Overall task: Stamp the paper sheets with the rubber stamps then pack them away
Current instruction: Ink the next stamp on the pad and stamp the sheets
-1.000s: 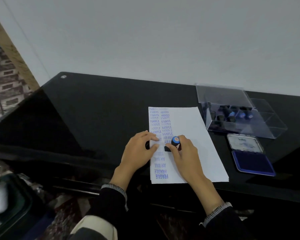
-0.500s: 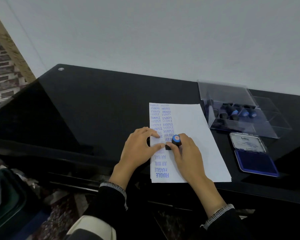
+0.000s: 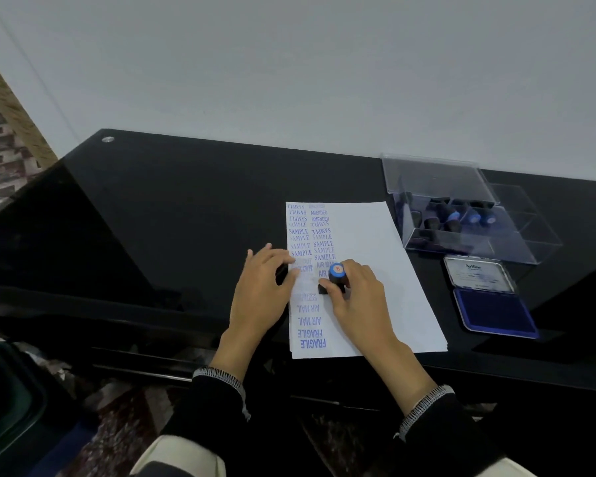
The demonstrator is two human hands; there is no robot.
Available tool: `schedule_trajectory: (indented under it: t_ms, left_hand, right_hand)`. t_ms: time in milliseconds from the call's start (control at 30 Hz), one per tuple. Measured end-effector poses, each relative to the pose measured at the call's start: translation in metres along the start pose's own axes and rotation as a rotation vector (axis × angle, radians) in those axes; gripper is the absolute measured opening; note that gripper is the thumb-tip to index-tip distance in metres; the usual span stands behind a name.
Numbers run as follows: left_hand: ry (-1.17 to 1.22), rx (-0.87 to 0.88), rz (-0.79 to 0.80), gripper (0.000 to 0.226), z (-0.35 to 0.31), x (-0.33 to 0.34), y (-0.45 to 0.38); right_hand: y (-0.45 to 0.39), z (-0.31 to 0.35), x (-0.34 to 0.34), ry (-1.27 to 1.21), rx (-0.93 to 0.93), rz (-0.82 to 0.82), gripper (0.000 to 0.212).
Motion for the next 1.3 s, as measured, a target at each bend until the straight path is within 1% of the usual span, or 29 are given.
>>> schedule_trajectory:
  t_ms: [67, 133, 233, 433, 533, 667, 867, 1133, 1300]
  left_hand:
    - [-0.010, -0.041, -0.044, 0.025, 0.0034, -0.0033, -0.0007]
    - [-0.042, -0.066, -0.033, 0.033, 0.0061, -0.0018, -0.0009]
    - [-0.062, -0.074, -0.006, 0.036, 0.0067, 0.0018, -0.0006]
    - [-0.073, -0.078, -0.001, 0.037, 0.0055, 0.0024, -0.0004]
    - [-0.069, -0.075, -0.008, 0.036, 0.0048, 0.0022, -0.0002]
    - [-0.073, -0.076, -0.005, 0.036, 0.0050, 0.0017, 0.0006]
    - [-0.085, -0.081, 0.004, 0.037, 0.0040, 0.0016, 0.0012]
    - [-0.091, -0.079, 0.005, 0.038, 0.0033, 0.0004, 0.0015]
    - [-0.100, -0.086, 0.011, 0.039, 0.0022, 0.0005, 0.0014]
  right_hand:
    - [-0.0003, 0.0005, -0.0003, -0.001, 0.004, -0.003, 0.021]
    - [-0.0002, 0.0011, -0.0009, -0.005, 0.012, -0.010, 0.021]
    - [-0.0003, 0.0005, -0.0012, -0.007, 0.027, -0.014, 0.021]
    - [-0.0030, -0.0002, 0.0008, -0.033, 0.033, 0.016, 0.021]
    - [-0.0021, 0.0029, -0.0005, -0.054, 0.028, -0.001, 0.023]
    - [-0.0007, 0.0021, 0.0012, -0.057, 0.037, 0.004, 0.021]
    - [0.0001, 0.0028, 0.0011, -0.068, 0.039, 0.005, 0.025]
    - [-0.0061, 0.0041, 0.0011, -0.050, 0.052, 0.063, 0.026]
    - [-0.0011, 0.0053, 0.0004, -0.064, 0.068, 0.024, 0.023]
Point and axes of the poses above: each hand's wrist, its own y-axis away from the middle knuckle, its own x-axis out of the palm, z = x × y, the point moved 7 cm from there along -y, towards the middle knuckle, and after that the axes turned 1 degree about -z, right-handed, at the moved point
